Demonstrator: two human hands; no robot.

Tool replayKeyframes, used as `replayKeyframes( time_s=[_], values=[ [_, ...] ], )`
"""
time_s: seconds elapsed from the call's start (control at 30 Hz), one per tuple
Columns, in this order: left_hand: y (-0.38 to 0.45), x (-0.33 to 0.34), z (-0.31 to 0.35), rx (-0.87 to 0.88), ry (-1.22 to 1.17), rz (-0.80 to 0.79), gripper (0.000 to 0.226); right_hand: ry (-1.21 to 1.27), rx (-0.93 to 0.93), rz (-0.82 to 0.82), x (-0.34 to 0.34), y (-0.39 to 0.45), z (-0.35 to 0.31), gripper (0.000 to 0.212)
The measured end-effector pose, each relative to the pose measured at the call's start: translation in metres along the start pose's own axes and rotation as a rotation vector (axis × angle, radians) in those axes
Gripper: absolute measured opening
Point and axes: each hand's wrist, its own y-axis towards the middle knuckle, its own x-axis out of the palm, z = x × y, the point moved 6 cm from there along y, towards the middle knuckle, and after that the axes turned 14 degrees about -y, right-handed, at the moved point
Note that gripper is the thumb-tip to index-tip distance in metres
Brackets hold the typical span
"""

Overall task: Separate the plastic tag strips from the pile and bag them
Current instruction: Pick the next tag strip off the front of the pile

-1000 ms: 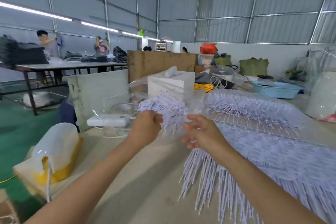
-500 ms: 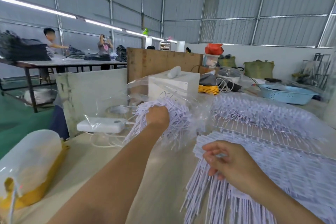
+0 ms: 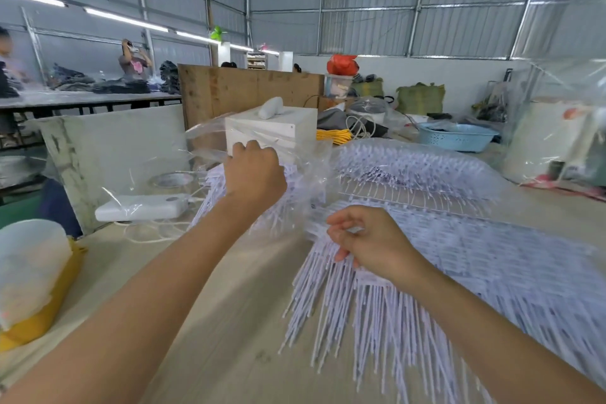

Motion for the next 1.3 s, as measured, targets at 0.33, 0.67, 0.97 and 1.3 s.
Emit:
replayKeyframes(
  time_s=[0.33,0.67,0.97,1.3],
  values=[
    [-0.111,0.041,0.162,0.41,-0.491,-0.587,0.021,-0.007,0.245,0.369,-0.124,-0.078,0.075,0.008],
    [-0.127,0.079,0.199,0.352,-0.317,-0.643,0.029,-0.388,0.265,0.308,-0.131,-0.121,0.117,0.022],
    [-0.115,0.03,0.225,0.51,-0.7,-0.522,0.012,0.276,0.064,0.233,-0.14,-0.118,0.083,0.012],
    [-0.109,0.041,0.223,0.302,-0.969,-0.67,0.01,0.044,0.078,0.216,-0.152,-0.112,0.074,0.018]
  ],
)
